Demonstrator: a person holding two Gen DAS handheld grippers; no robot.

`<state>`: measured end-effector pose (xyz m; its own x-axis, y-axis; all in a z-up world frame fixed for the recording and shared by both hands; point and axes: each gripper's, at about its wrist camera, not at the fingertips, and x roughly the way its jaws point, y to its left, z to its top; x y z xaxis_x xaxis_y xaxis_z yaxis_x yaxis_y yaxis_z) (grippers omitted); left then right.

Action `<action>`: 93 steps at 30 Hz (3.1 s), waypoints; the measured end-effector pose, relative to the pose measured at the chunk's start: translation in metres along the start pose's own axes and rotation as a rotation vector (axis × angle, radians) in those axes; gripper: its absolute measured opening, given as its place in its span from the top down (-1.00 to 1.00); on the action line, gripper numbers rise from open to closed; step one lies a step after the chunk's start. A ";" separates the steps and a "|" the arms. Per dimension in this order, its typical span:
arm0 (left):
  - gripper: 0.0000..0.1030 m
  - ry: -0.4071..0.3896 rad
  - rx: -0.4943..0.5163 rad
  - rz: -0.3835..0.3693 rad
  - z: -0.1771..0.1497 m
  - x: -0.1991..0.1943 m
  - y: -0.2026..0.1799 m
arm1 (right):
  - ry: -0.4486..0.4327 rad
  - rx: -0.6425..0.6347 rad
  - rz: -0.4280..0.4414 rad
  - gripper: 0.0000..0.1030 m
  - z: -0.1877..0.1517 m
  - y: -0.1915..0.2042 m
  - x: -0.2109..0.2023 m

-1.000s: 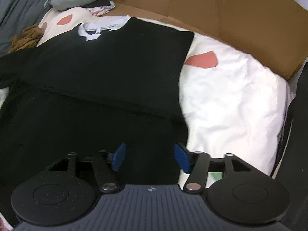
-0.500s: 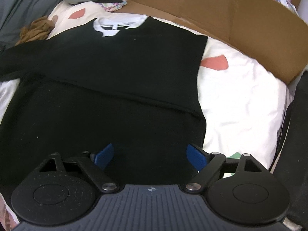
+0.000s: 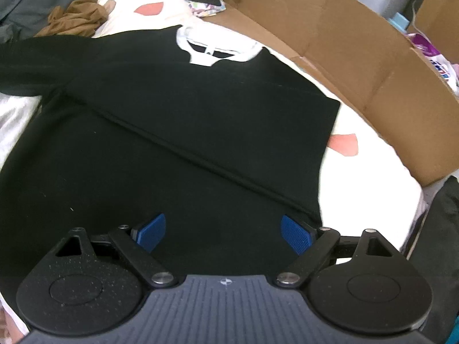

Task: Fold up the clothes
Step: 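Move the left tool to the black sleeve lying by the grey clothes, then grasp the black sleeve end with the left tool and lift it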

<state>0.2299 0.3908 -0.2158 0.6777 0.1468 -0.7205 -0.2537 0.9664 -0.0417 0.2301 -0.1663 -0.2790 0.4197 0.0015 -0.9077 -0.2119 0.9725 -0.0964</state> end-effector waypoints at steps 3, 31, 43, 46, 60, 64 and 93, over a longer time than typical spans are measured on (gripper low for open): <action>-0.79 -0.009 0.004 0.008 0.005 0.004 0.007 | 0.021 0.018 0.021 -0.78 0.010 0.016 0.009; -0.84 -0.049 -0.109 0.089 0.032 0.023 0.055 | 0.018 0.000 0.116 -0.78 0.014 0.070 0.022; -0.67 -0.127 -0.186 0.079 0.036 0.018 0.063 | 0.009 -0.011 0.139 -0.78 0.008 0.066 0.021; -0.56 -0.151 -0.205 0.087 0.039 0.006 0.061 | 0.009 -0.019 0.137 -0.78 0.007 0.066 0.021; -0.48 -0.190 -0.277 0.062 0.054 0.003 0.063 | 0.002 -0.035 0.138 -0.78 0.005 0.068 0.021; -0.27 -0.227 -0.287 0.080 0.054 0.005 0.068 | 0.008 -0.023 0.141 -0.78 0.005 0.067 0.023; 0.73 -0.269 -0.217 0.088 0.068 -0.016 0.029 | -0.007 0.050 0.210 -0.78 0.001 0.041 0.026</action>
<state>0.2585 0.4313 -0.1588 0.7967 0.3055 -0.5214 -0.4404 0.8844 -0.1548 0.2333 -0.1260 -0.3063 0.3772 0.2070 -0.9027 -0.2518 0.9609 0.1152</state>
